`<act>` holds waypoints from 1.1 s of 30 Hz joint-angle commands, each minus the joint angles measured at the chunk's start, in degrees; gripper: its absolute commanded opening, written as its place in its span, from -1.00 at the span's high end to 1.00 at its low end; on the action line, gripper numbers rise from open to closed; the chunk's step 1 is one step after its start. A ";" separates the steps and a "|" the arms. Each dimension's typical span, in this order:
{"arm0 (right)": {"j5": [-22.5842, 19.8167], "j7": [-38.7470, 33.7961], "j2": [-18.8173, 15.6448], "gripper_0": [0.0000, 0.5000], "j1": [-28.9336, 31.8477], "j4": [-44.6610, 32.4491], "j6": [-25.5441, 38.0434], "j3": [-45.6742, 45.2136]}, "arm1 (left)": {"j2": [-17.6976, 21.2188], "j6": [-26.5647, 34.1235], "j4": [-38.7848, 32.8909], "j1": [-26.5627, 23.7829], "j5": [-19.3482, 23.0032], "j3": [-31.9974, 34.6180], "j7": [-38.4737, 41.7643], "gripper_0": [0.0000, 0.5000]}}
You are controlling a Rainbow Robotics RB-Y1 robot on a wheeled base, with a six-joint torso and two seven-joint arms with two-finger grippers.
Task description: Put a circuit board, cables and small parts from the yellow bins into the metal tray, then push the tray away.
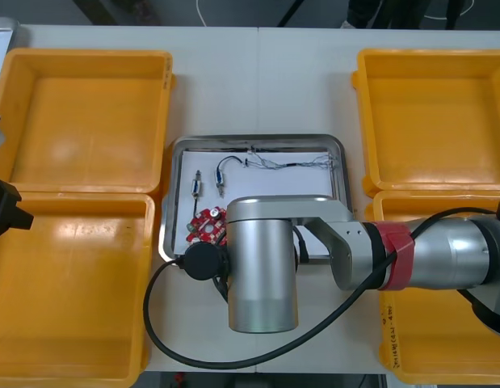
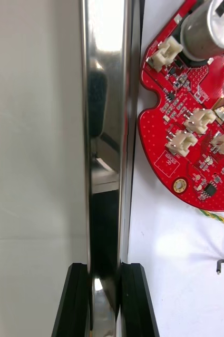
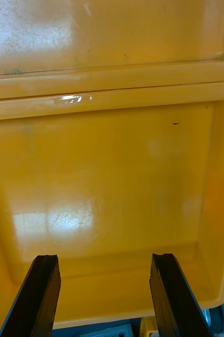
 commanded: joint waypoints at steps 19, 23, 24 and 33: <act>-1.98 4.14 -1.41 1.00 -7.10 4.47 -0.31 -3.17 | 2.70 0.36 -1.57 1.51 -0.21 1.82 -3.22 -1.00; -1.98 4.31 -0.62 1.00 -8.33 5.79 -0.40 -3.25 | 2.70 0.36 -1.57 1.51 -0.21 1.82 -3.22 -1.00; -1.98 4.31 -0.53 1.00 -8.41 5.88 -0.31 -3.25 | 2.70 0.36 -1.57 1.51 -0.21 1.82 -3.22 -1.00; -1.90 4.93 -0.35 1.00 -10.70 8.07 -0.40 -3.25 | 2.70 0.36 -1.57 1.51 -0.21 1.82 -3.22 -1.00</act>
